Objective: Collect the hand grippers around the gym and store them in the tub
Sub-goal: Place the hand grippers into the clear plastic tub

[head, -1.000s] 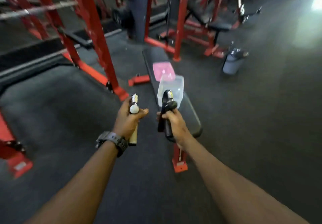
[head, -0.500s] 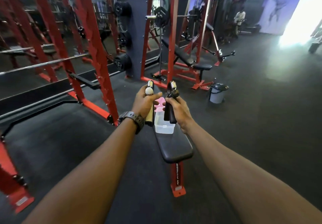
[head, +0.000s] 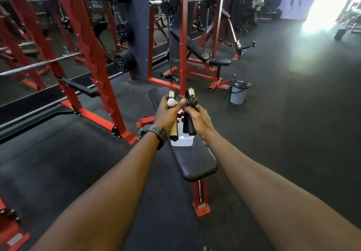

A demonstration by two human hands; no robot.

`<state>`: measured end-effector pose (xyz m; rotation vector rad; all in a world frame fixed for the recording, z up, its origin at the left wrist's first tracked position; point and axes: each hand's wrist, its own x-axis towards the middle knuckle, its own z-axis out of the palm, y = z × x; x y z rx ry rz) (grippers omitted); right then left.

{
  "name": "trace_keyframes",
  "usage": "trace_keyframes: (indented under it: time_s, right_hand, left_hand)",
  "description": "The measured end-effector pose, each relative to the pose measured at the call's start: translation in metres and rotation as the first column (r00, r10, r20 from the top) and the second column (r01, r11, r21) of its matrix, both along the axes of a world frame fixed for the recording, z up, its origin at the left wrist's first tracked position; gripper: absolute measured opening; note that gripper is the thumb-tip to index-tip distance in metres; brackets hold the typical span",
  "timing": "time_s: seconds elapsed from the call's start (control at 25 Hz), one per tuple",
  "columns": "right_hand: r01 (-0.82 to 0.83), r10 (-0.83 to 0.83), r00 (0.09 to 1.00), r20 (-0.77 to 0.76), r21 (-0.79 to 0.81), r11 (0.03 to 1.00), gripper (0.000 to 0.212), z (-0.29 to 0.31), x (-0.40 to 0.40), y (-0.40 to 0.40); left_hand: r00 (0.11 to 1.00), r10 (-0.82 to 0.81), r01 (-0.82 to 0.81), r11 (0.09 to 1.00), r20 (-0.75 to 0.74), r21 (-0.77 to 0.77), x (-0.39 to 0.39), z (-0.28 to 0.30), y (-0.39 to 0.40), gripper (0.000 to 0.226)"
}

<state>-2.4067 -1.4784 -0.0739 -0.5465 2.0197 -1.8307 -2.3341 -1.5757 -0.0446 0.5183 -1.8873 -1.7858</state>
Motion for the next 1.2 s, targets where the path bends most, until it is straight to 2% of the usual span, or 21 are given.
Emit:
trace_keyframes:
  time_s: [0.12,0.28,0.36,0.48,0.64,0.76,0.88,1.0,1.08,1.2]
  right_hand:
    - [0.009,-0.008,0.999,0.047,-0.027,1.000,0.045,-0.020,-0.057,-0.019]
    - [0.005,-0.008,0.992,0.125,0.021,1.000,0.044,-0.045,-0.133,-0.044]
    - [-0.004,-0.004,0.990,0.139,0.057,0.998,0.035,-0.059,-0.162,-0.053]
    - [-0.009,-0.011,0.985,0.170,0.120,0.993,0.025,-0.088,-0.211,-0.078]
    - [-0.018,-0.031,0.979,0.202,0.234,0.972,0.035,-0.142,-0.271,-0.124]
    - [-0.011,-0.078,0.965,0.251,0.335,0.942,0.044,-0.188,-0.308,-0.157]
    - [-0.007,-0.149,0.953,0.265,0.509,0.861,0.042,-0.243,-0.338,-0.192]
    - [-0.010,-0.189,0.957,0.218,0.680,0.733,0.057,-0.302,-0.359,-0.226]
    - [-0.035,-0.137,0.978,0.159,0.768,0.639,0.062,-0.343,-0.366,-0.247]
    - [-0.053,0.065,0.998,0.026,0.886,0.462,0.066,-0.403,-0.378,-0.277]
  left_hand:
    - [0.998,0.029,-0.028,1.000,0.047,-0.013,-0.049,-0.018,-0.020,0.037]
    - [0.988,0.079,-0.079,0.997,0.136,-0.002,-0.119,-0.046,-0.058,0.033]
    - [0.982,0.096,-0.100,0.995,0.166,0.019,-0.143,-0.061,-0.076,0.029]
    - [0.971,0.098,-0.115,0.991,0.220,0.067,-0.191,-0.094,-0.110,0.036]
    - [0.959,0.053,-0.094,0.986,0.279,0.137,-0.260,-0.149,-0.160,0.050]
    - [0.948,0.016,-0.093,0.970,0.318,0.226,-0.302,-0.195,-0.198,0.050]
    - [0.914,0.027,-0.148,0.951,0.404,0.271,-0.333,-0.249,-0.241,0.058]
    - [0.852,0.033,-0.163,0.965,0.523,0.206,-0.354,-0.295,-0.272,0.068]
    - [0.812,0.007,-0.126,0.978,0.583,0.165,-0.362,-0.321,-0.284,0.074]
    - [0.769,0.011,-0.101,0.989,0.639,0.105,-0.370,-0.358,-0.303,0.092]
